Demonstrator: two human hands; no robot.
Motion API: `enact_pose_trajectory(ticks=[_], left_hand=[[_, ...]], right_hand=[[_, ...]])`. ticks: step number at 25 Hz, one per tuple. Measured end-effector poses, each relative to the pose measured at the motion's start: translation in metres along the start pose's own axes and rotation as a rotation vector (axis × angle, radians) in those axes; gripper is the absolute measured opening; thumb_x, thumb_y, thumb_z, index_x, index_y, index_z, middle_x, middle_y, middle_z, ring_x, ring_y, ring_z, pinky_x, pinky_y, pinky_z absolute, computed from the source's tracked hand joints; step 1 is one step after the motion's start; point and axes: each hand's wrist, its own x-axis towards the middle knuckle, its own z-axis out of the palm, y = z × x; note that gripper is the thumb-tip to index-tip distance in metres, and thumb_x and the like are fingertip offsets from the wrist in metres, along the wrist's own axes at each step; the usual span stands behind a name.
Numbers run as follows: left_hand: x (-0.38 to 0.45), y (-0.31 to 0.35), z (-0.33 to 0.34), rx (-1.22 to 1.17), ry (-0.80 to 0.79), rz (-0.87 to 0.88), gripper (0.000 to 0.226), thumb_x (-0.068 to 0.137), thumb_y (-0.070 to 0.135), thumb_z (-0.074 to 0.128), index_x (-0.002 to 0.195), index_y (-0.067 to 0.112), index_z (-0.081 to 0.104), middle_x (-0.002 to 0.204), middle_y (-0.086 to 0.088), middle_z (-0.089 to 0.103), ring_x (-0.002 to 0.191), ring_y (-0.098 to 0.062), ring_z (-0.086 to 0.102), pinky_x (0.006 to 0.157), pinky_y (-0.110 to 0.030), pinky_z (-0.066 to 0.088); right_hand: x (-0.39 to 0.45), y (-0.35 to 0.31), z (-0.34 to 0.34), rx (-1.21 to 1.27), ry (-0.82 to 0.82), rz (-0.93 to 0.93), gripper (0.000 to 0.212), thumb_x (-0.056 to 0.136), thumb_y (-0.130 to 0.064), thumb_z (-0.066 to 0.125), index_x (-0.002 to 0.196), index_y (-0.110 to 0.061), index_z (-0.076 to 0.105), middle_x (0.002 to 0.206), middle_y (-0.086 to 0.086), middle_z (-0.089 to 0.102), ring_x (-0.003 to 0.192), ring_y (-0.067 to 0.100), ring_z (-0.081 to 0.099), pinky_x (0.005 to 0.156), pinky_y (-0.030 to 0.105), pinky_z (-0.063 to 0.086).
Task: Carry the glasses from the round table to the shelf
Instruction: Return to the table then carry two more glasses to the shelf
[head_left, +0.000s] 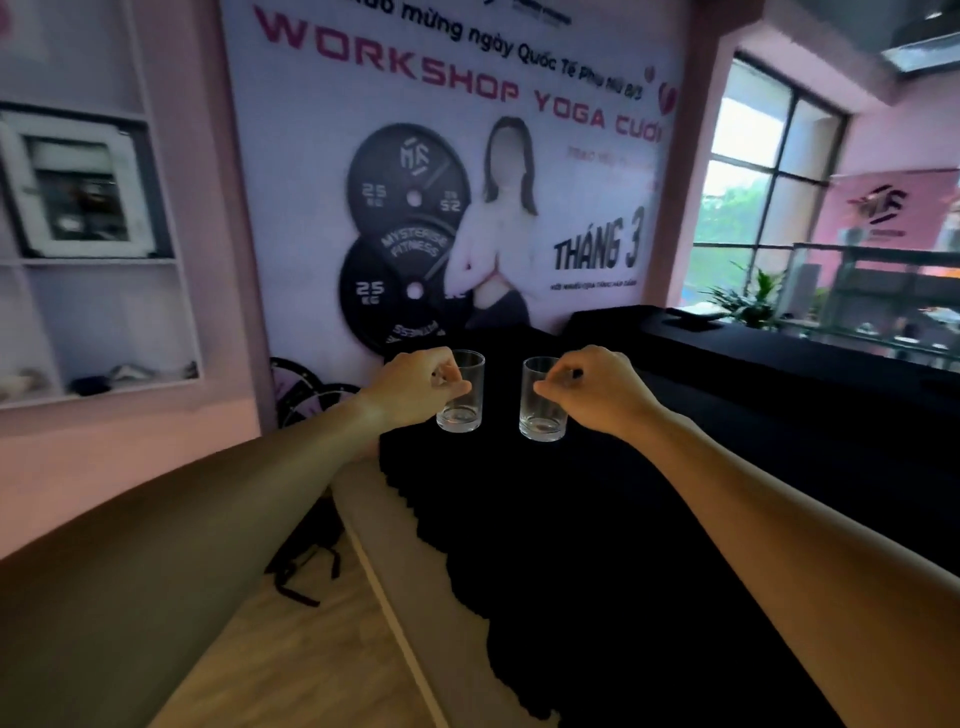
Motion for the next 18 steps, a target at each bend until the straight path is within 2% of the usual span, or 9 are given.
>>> enact_pose_trajectory(ticks=[4,6,8,10,12,14,18], left_hand=[[0.041,-0.052,-0.024,0.031,0.100,-0.106,0.013,0.087,0.038,0.066,0.082,0.028,0.061,0.092,0.004,0.068,0.095,-0.020,0.066,0.086,-0.037,0.052],[0.051,-0.082,-0.041,0.040,0.140,-0.167,0.017,0.088,0.037,0.066,0.075,0.034,0.056,0.084,0.008,0.065,0.090,-0.018,0.065,0.080,-0.035,0.050],[0.058,-0.116,-0.060,0.075,0.183,-0.216,0.011,0.089,0.036,0.066,0.080,0.031,0.060,0.086,0.007,0.067,0.086,-0.016,0.063,0.072,-0.029,0.046],[0.064,-0.151,-0.079,0.119,0.219,-0.259,0.013,0.088,0.037,0.066,0.085,0.026,0.062,0.093,0.002,0.070,0.088,-0.018,0.064,0.075,-0.031,0.048],[0.068,-0.192,-0.103,0.162,0.250,-0.311,0.018,0.089,0.037,0.065,0.075,0.033,0.055,0.090,0.004,0.068,0.088,-0.020,0.064,0.076,-0.033,0.049],[0.071,-0.232,-0.131,0.198,0.290,-0.353,0.025,0.089,0.036,0.065,0.069,0.035,0.050,0.081,0.008,0.064,0.084,-0.021,0.063,0.069,-0.030,0.045],[0.074,-0.307,-0.196,0.287,0.360,-0.403,0.019,0.090,0.035,0.066,0.079,0.025,0.054,0.082,0.002,0.063,0.079,-0.022,0.060,0.066,-0.027,0.038]], right_hand=[[0.097,-0.009,0.043,0.009,-0.054,-0.109,0.013,0.081,-0.040,0.073,0.084,-0.027,0.077,0.085,-0.008,0.069,0.083,0.011,0.066,0.078,0.027,0.052],[0.141,-0.022,0.077,0.033,-0.087,-0.160,0.014,0.080,-0.041,0.073,0.084,-0.028,0.076,0.091,-0.005,0.071,0.085,0.012,0.066,0.077,0.028,0.051],[0.178,-0.040,0.116,0.071,-0.143,-0.212,0.013,0.080,-0.042,0.074,0.082,-0.028,0.075,0.090,-0.006,0.072,0.085,0.011,0.067,0.078,0.028,0.053],[0.208,-0.060,0.155,0.113,-0.180,-0.257,0.014,0.080,-0.042,0.075,0.080,-0.028,0.074,0.088,-0.006,0.072,0.083,0.010,0.068,0.080,0.031,0.056],[0.239,-0.088,0.198,0.161,-0.226,-0.315,0.016,0.080,-0.042,0.075,0.079,-0.027,0.074,0.092,-0.005,0.072,0.084,0.011,0.068,0.081,0.033,0.057],[0.268,-0.121,0.238,0.178,-0.266,-0.373,0.017,0.081,-0.042,0.074,0.082,-0.025,0.075,0.095,-0.004,0.071,0.086,0.012,0.067,0.079,0.032,0.057],[0.323,-0.192,0.305,0.236,-0.306,-0.463,0.018,0.084,-0.038,0.073,0.088,-0.021,0.075,0.096,-0.005,0.066,0.091,0.014,0.065,0.080,0.029,0.050]])
